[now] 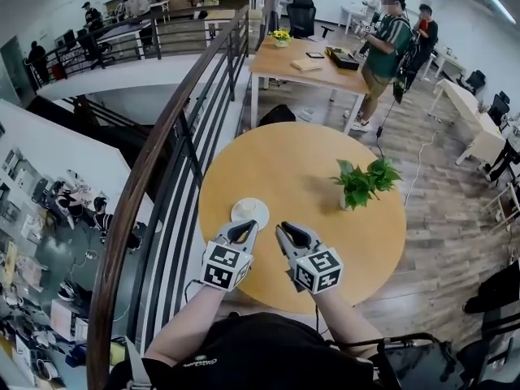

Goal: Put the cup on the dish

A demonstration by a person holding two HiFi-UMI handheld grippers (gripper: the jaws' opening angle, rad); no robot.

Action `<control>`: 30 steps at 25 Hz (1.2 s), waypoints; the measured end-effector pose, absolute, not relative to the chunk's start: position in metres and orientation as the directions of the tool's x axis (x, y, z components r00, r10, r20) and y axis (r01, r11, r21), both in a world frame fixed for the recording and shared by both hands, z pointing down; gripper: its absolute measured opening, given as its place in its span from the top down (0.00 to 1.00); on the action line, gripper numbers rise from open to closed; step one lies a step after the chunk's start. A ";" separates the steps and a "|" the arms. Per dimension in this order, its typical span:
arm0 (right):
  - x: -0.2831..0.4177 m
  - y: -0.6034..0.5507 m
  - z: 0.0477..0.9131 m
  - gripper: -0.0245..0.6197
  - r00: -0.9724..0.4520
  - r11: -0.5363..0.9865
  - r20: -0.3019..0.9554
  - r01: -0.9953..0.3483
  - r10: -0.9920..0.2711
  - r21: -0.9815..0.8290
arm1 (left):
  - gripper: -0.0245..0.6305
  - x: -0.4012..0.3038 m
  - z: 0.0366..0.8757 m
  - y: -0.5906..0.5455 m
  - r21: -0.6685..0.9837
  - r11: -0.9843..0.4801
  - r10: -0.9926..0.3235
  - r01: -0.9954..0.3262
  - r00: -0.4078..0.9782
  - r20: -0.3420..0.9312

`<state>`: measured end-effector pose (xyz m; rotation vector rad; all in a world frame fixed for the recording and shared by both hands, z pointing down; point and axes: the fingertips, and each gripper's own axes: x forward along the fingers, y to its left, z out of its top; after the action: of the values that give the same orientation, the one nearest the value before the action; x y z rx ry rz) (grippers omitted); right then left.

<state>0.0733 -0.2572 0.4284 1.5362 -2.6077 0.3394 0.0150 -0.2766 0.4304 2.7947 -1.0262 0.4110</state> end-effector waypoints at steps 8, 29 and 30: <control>0.070 -0.258 0.430 0.87 -0.493 0.472 0.207 -0.870 -0.845 -0.145 | 0.95 0.011 0.435 -0.276 0.037 -0.760 -0.607 -0.649 0.730 0.314; 0.063 -0.255 0.442 0.87 -0.515 0.490 0.242 -0.857 -0.822 -0.157 | 0.95 0.011 0.444 -0.276 0.062 -0.755 -0.602 -0.652 0.728 0.328; 0.062 -0.255 0.442 0.87 -0.516 0.492 0.243 -0.857 -0.821 -0.156 | 0.95 0.011 0.444 -0.276 0.063 -0.756 -0.601 -0.652 0.729 0.328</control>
<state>0.0620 -0.2545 0.4417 1.4680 -2.5932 0.3895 0.0113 -0.2761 0.4438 2.7568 -1.0076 0.4333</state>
